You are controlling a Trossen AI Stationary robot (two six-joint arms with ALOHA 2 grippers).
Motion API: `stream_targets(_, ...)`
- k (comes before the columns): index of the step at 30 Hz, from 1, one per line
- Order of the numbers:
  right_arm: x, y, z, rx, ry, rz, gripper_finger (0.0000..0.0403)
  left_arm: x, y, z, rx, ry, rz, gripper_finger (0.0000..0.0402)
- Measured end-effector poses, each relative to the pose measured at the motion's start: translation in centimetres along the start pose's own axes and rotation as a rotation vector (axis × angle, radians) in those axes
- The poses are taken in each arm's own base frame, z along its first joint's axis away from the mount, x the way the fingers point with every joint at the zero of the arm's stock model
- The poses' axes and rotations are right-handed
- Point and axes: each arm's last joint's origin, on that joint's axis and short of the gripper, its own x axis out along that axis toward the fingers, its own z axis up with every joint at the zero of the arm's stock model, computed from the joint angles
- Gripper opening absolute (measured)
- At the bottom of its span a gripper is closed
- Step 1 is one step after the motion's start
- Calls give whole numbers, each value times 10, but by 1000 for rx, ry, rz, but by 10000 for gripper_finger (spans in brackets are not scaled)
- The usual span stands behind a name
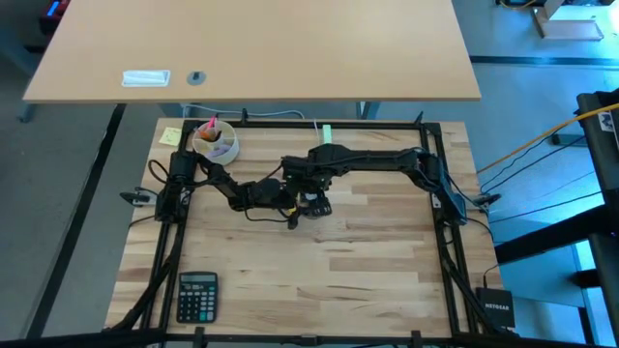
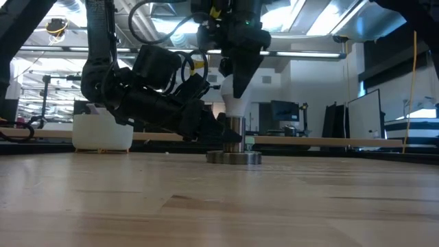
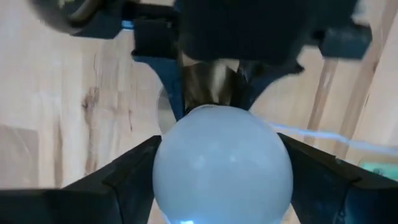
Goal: Screw lightbulb
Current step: Insert the lightbulb into the lamp
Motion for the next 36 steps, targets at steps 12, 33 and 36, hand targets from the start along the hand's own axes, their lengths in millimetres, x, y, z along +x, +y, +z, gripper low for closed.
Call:
stream_targets(12, 2, 0, 3, 496, -19, 53, 299, 0, 0, 0, 0, 1, -5, 189)
stream_targets(33, 15, 3, 3, 827, 61, 118, 300, 0, 0, -1, 16, 7, 10, 189)
stream_targets(36, 7, 3, -1, 736, 59, 102, 300, 0, 0, -1, 16, 7, 11, 189)
